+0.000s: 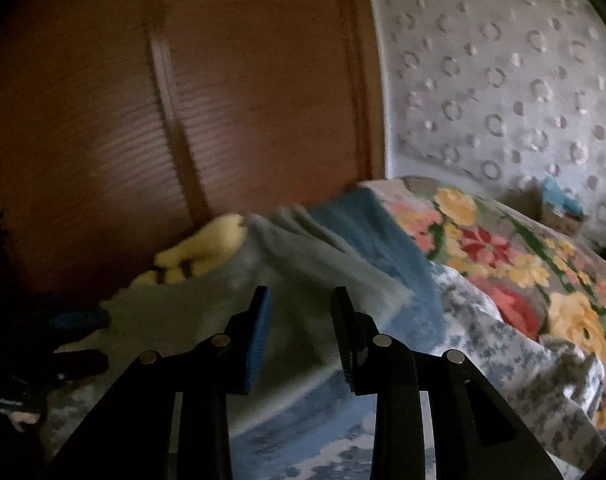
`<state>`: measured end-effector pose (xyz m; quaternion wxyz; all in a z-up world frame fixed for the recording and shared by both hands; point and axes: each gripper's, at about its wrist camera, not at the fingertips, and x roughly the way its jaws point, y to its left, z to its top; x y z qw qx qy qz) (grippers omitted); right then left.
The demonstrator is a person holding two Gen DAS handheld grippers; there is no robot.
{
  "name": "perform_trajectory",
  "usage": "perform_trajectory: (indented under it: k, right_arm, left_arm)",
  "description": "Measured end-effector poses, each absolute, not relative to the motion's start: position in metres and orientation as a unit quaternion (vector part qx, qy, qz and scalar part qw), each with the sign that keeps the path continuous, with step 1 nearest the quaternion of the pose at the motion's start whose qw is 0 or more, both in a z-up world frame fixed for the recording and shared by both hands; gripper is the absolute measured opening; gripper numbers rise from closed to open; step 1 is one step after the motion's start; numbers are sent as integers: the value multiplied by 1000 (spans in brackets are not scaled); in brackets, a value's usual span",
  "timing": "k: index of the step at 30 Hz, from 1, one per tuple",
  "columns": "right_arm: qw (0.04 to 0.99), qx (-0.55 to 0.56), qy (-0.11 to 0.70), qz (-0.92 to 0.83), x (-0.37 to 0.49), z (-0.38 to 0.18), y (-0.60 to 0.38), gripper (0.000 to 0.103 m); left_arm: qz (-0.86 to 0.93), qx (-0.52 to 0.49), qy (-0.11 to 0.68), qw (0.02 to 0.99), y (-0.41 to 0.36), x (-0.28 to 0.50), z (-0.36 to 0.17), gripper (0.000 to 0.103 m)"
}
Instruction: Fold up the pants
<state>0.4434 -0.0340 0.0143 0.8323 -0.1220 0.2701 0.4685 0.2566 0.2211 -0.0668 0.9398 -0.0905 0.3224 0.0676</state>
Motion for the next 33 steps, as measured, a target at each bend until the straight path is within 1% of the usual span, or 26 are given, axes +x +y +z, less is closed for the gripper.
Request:
perform_trajectory:
  k: [5, 8, 11, 12, 13, 14, 15, 16, 22, 33]
  right_arm:
    - [840, -94, 291, 448, 466, 6, -35, 32]
    - [841, -87, 292, 448, 461, 8, -23, 32]
    - [844, -91, 287, 444, 453, 8, -23, 32]
    - [845, -92, 286, 443, 450, 7, -24, 32]
    - [845, -93, 285, 443, 446, 8, -24, 32]
    - [844, -93, 284, 445, 444, 7, -27, 32]
    - [843, -94, 285, 448, 440, 7, -28, 32]
    - [842, -95, 285, 448, 437, 8, -29, 32]
    - [837, -98, 280, 459, 420, 13, -40, 32]
    - [843, -101, 262, 460, 379, 27, -59, 32]
  left_arm:
    - [67, -101, 338, 933, 224, 260, -79, 46]
    - [66, -98, 339, 933, 222, 259, -79, 47]
    - [61, -95, 339, 934, 220, 260, -78, 51]
    - [59, -93, 339, 934, 220, 259, -78, 55]
    - [56, -94, 338, 935, 219, 258, -77, 64]
    - [51, -97, 335, 936, 219, 256, -76, 68]
    - [48, -99, 334, 936, 219, 255, -75, 75]
    - [47, -100, 332, 937, 219, 252, -73, 79]
    - [63, -109, 315, 941, 223, 240, -63, 82]
    - [81, -89, 296, 948, 219, 222, -45, 83]
